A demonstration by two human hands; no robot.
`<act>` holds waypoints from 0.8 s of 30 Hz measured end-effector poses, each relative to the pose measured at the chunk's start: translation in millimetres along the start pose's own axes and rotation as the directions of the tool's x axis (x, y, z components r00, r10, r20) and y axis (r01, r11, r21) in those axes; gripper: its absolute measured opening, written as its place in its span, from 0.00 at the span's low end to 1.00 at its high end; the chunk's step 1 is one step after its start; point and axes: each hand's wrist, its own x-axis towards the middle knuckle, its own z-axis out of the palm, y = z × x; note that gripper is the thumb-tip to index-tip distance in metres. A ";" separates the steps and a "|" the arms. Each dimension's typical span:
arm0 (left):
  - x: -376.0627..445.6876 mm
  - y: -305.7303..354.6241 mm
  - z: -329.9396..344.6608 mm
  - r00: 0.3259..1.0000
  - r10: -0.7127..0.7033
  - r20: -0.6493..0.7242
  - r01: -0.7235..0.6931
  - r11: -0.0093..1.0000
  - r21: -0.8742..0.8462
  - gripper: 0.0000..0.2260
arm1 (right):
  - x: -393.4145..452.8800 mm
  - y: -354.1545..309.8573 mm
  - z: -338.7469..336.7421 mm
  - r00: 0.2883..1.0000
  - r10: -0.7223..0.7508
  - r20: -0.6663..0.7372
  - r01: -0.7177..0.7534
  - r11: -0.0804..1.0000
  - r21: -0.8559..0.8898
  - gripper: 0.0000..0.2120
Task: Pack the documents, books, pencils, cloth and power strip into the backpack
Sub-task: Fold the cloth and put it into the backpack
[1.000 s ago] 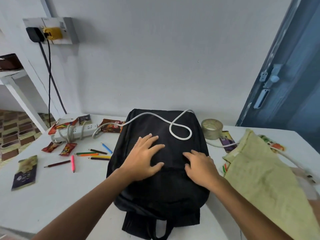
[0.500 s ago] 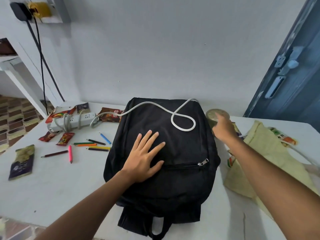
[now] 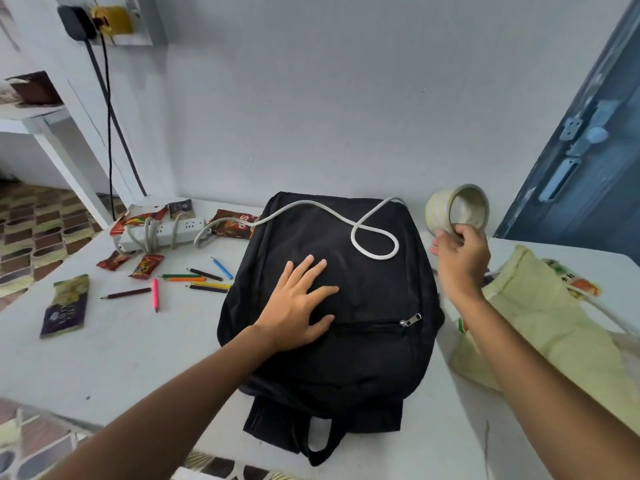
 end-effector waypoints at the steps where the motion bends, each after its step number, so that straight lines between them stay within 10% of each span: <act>1: 0.3 2.4 -8.7 0.999 0.013 0.044 -0.011 0.999 -0.046 0.19 | -10.1 -12.0 -2.6 0.999 -0.030 0.012 0.029 0.998 0.051 0.04; 9: -30.8 8.3 -77.5 0.735 0.114 0.669 0.020 0.982 -0.189 0.23 | -73.3 -79.9 -6.7 0.975 -0.152 0.162 0.087 0.932 0.351 0.06; 17: -31.4 4.8 -70.1 0.745 0.154 0.649 0.096 0.939 -0.331 0.01 | -109.6 -125.9 -0.6 0.959 -0.078 0.274 -0.085 0.838 0.539 0.04; 24: -14.9 -3.1 -81.7 0.700 0.154 0.697 0.145 0.926 -0.349 0.10 | -114.0 -164.5 -6.1 0.846 -0.147 0.513 -0.374 0.521 0.767 0.06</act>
